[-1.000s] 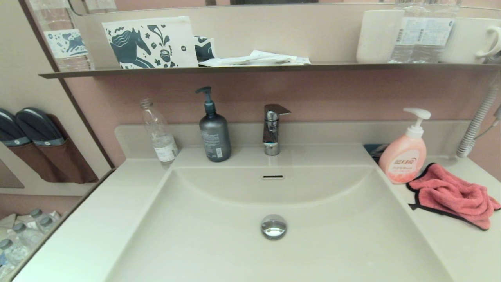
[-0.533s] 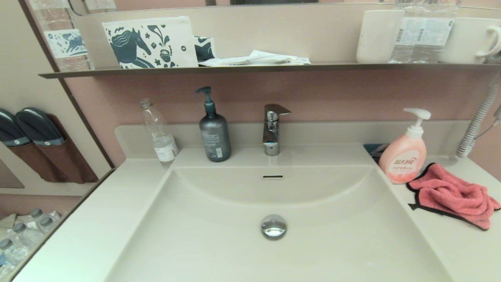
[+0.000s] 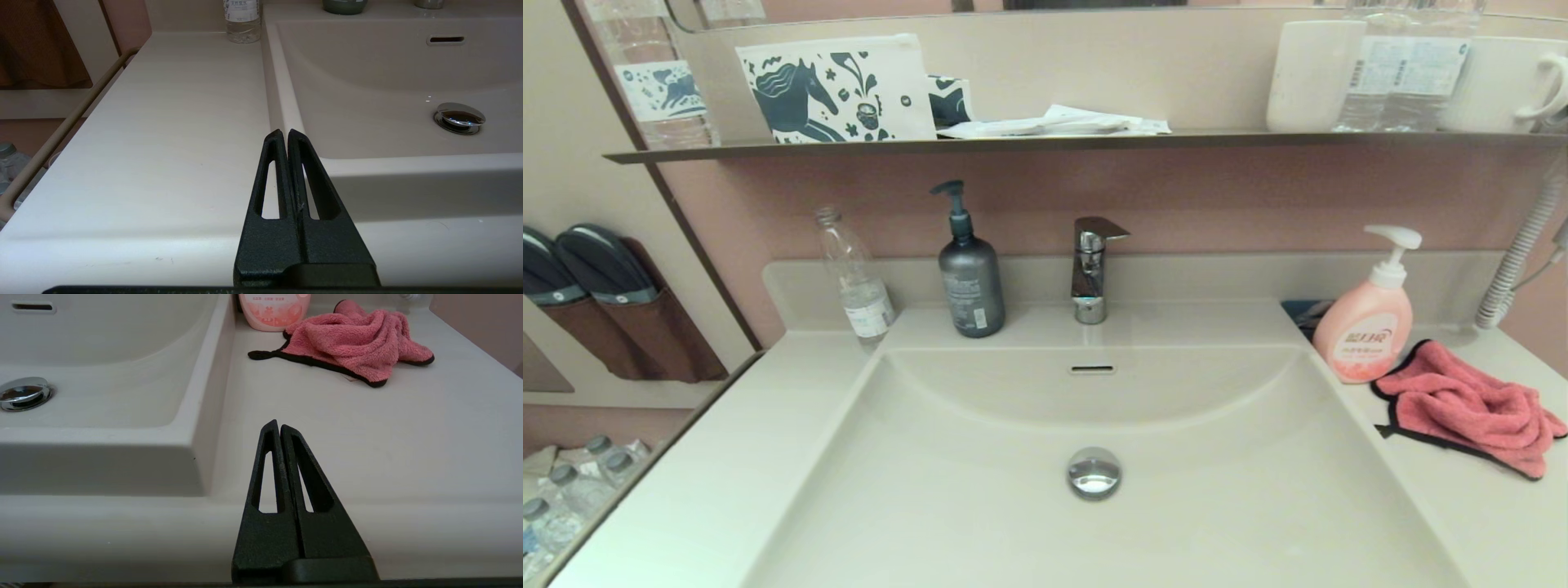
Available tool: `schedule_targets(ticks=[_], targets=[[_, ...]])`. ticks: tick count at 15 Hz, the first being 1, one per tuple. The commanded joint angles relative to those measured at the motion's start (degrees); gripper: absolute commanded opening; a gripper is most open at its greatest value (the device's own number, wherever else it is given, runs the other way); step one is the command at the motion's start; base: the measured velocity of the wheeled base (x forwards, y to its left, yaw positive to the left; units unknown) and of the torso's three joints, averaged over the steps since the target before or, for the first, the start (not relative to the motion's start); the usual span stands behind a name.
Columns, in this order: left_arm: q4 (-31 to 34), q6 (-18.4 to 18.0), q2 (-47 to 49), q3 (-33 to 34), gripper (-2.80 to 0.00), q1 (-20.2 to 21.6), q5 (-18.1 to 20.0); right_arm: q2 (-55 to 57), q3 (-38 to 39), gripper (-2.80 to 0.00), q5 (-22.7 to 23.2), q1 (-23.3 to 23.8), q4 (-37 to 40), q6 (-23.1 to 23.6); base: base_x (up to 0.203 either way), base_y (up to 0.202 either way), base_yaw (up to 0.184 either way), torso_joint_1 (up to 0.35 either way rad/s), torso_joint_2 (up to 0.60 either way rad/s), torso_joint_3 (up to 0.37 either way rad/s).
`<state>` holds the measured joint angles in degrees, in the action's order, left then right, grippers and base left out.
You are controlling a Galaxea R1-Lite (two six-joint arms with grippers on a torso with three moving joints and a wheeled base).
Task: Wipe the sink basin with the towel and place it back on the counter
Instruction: Pick up the cloth
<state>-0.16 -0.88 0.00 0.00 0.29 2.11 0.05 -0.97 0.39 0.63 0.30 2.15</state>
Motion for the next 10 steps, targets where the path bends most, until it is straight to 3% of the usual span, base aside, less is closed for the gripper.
schedule_targets(ticks=[1,6,10], targets=[[-0.02,0.00,0.09,0.00,-2.80,-0.03,0.00,1.59,-2.98,-2.80,0.10,-0.20,0.22,0.10,0.000,0.000,0.000,0.000,0.00,0.000],[-0.02,0.00,0.09,0.00,-2.80,0.05,0.00,13.78,-13.06,-2.80,-0.91,-0.32,0.27,-0.28,0.000,0.000,0.000,0.000,0.00,0.000],[-0.02,0.00,0.09,0.00,-2.80,0.04,0.00,31.24,-23.39,-2.80,-7.55,-0.20,0.28,-2.86,0.000,0.000,0.000,0.000,0.00,0.000]])
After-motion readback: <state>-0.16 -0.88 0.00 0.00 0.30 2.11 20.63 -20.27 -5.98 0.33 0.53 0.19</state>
